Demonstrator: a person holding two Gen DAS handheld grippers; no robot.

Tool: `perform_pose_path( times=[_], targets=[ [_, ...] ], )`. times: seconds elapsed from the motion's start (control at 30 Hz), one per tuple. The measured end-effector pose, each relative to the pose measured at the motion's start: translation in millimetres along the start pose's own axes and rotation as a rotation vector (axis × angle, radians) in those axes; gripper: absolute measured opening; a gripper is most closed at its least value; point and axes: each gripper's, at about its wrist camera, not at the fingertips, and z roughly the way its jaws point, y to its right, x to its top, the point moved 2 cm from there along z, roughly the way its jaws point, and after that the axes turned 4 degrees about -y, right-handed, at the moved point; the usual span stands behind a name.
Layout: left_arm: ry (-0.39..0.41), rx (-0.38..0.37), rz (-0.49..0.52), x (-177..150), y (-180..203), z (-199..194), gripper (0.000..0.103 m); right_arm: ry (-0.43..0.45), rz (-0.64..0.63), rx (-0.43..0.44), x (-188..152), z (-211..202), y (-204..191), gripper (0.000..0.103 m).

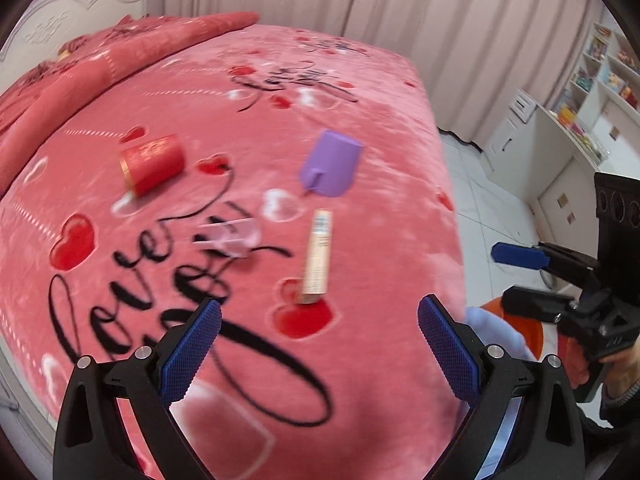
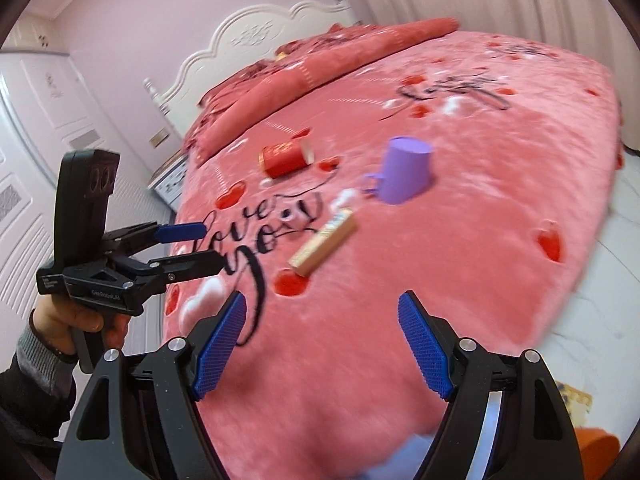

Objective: Collect trash
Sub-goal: 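Move both open tools back over the items on the bed, then grasp the red LUCKY DAYS cup with the left tool while the right tool grasps the cream box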

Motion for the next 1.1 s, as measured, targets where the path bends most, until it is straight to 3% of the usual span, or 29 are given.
perform_pose_path(
  times=[0.3,0.47,0.6,0.67,0.77,1.07,1.1],
  targets=[
    [-0.024,0.010,0.009,8.4,-64.1,11.0,0.097,-0.059,0.018,0.018,27.6,87.9,-21.0,0.069],
    [-0.025,0.024,-0.008,22.2,-97.6,24.0,0.097,-0.102,0.044,-0.039,36.7,130.3,-11.6,0.064],
    [-0.009,0.028,-0.048,41.3,-125.8,35.9,0.097,-0.150,0.061,-0.042,37.1,155.0,-1.6,0.048],
    [0.003,0.026,-0.070,54.4,-142.9,43.6,0.097,-0.158,0.049,-0.037,37.3,161.1,-0.2,0.041],
    [0.017,0.017,-0.103,73.1,-165.7,55.8,0.097,-0.155,0.041,-0.024,39.4,163.6,2.8,0.021],
    [0.035,-0.081,-0.155,109.2,-195.4,93.5,0.097,-0.135,0.024,-0.012,40.3,162.0,8.9,0.020],
    [0.037,-0.078,-0.150,111.9,-194.5,95.9,0.091,-0.131,0.030,-0.010,41.0,161.5,10.3,0.020]
  ],
)
